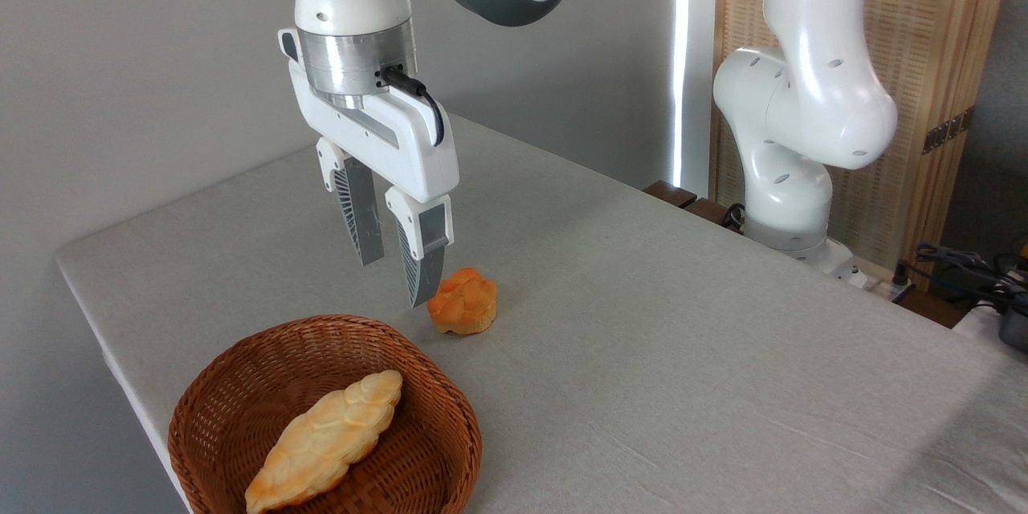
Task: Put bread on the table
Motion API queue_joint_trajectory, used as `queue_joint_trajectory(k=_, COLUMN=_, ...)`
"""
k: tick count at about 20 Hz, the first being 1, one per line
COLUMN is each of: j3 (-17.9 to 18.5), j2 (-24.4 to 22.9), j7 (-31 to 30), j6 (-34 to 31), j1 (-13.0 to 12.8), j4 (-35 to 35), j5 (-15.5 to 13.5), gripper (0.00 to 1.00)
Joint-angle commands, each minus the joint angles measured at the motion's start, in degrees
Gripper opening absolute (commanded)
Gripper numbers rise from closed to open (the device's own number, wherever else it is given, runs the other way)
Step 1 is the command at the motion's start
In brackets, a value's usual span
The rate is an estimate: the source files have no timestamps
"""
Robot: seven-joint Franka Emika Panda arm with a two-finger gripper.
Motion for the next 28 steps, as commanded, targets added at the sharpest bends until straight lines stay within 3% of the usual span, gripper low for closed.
queue_joint_trajectory(k=1, j3=0.3, j2=0.0, j7=1.2, j6=-1.1, j1=-0.2, j4=0.5, j5=-0.3, gripper=1.0)
queue_joint_trajectory(k=20, j3=0.3, j2=0.1, j7=1.4, j6=-0.5, j1=-0.2, j4=0.7, j5=0.0, gripper=1.0)
queue_joint_trajectory(k=28, j3=0.8, j2=2.1, j7=1.5, j6=5.2, j1=0.1, j4=0.6, j5=-0.3, gripper=1.0)
